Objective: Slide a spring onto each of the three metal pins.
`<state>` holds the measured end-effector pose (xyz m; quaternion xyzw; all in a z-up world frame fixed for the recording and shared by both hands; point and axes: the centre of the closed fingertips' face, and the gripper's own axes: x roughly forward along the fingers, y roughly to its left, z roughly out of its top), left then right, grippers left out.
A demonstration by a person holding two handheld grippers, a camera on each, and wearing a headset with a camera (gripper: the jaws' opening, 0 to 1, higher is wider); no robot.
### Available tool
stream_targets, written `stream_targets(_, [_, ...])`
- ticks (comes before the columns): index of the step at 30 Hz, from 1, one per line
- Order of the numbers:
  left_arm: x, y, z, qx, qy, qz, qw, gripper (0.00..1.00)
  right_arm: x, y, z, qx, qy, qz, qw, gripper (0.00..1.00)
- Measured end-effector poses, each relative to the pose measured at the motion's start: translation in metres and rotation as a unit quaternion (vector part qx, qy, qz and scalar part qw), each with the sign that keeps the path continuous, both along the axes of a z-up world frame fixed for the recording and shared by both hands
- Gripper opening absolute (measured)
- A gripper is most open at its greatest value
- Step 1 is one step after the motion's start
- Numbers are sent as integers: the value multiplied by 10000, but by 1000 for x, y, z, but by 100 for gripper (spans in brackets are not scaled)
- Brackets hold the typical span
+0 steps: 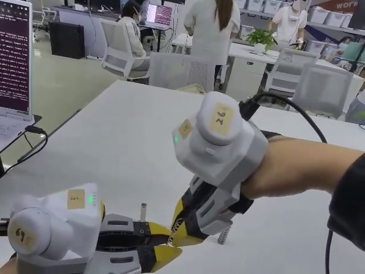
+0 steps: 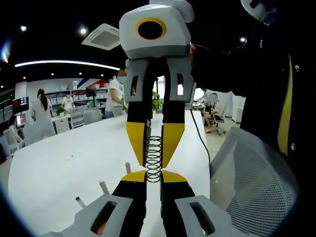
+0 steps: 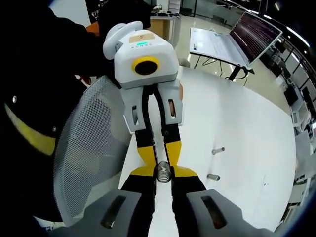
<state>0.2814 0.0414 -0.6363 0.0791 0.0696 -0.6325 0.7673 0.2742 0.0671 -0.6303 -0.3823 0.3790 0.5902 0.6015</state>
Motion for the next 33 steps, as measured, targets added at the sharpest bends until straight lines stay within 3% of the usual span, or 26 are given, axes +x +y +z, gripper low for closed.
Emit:
stream_targets(8, [1, -1, -1, -12, 68, 13, 10000, 3, 1, 1, -2, -126, 47, -11, 9999, 8])
stream_targets(14, [6, 2, -5, 79, 16, 92, 9999, 6, 4, 0, -4, -270, 32, 32, 9996, 8])
stream_targets(16, [5, 3, -6, 56, 102, 99, 9999, 7, 5, -1, -5, -315, 20, 39, 9995, 8])
stream_targets(23, [7, 6, -7, 33, 196, 164, 9997, 19, 9, -2, -7, -363, 17, 42, 9993, 8])
stream_targets(29, [5, 7, -11, 62, 430, 185, 9989, 33, 10, -3, -8, -408, 14, 53, 9992, 8])
stream_targets(33, [4, 7, -12, 48, 504, 194, 9985, 43, 10, -5, -10, -451, 30, 53, 9990, 8])
